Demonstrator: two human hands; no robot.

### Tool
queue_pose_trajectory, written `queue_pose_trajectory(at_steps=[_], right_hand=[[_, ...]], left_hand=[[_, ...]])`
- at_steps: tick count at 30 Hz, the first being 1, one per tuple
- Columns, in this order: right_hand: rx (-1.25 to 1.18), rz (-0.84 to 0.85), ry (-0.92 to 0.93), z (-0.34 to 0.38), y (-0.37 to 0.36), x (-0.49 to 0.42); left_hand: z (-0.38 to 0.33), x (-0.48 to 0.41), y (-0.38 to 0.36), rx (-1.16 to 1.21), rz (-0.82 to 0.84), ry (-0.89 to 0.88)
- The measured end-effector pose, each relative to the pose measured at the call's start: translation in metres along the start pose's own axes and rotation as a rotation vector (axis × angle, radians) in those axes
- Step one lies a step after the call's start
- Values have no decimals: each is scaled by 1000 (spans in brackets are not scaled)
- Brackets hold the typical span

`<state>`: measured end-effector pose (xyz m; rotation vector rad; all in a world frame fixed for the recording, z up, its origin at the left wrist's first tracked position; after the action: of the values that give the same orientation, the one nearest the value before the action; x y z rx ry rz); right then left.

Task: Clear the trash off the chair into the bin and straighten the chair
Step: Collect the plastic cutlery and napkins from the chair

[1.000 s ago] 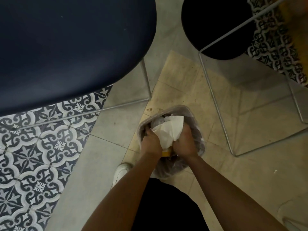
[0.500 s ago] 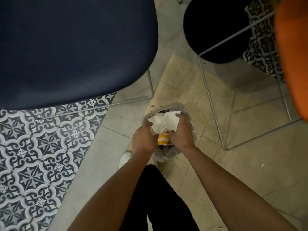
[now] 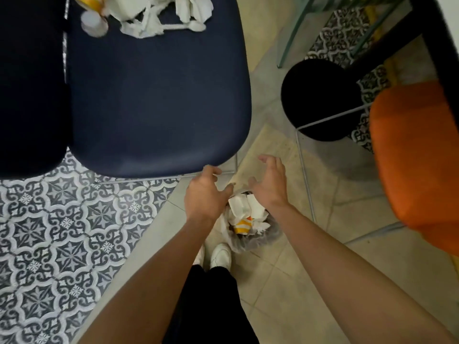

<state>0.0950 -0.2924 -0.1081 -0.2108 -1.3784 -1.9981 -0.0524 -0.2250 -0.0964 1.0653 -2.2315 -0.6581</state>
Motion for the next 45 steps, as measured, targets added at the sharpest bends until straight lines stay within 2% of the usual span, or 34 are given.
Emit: queue_pose_trajectory(at_steps=[7,20,29,37,43,45], right_hand=[[21,-14,106,79,9,-10],[74,36,131,229,-28,-81],[138,81,150,282,-50,-124],[515,63,244,327,-61,-174],[506,144,365,361,-80,-207],[554,111,395,368,-85,-216]], left_hand=[[3,-41,65,59,-147,8],[31,-180,159,41,-222,-19],[42,-238,179,25,-181,-9],[54,-278,190,45,-165,56],[63,-311,193,56,-184,84],[66,-319,191,69,-180,92]])
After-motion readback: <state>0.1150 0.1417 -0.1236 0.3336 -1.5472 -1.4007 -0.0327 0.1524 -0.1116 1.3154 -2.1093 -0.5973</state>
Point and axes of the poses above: each hand's wrist, its own x-axis away from the middle knuckle, its own y-axis out of the back of the hand, z = x × y, the point moved 5 cm from there along -x, towards the middle knuckle, and after that the axes turned 14 degrees about -y, right-handed, at the moved point
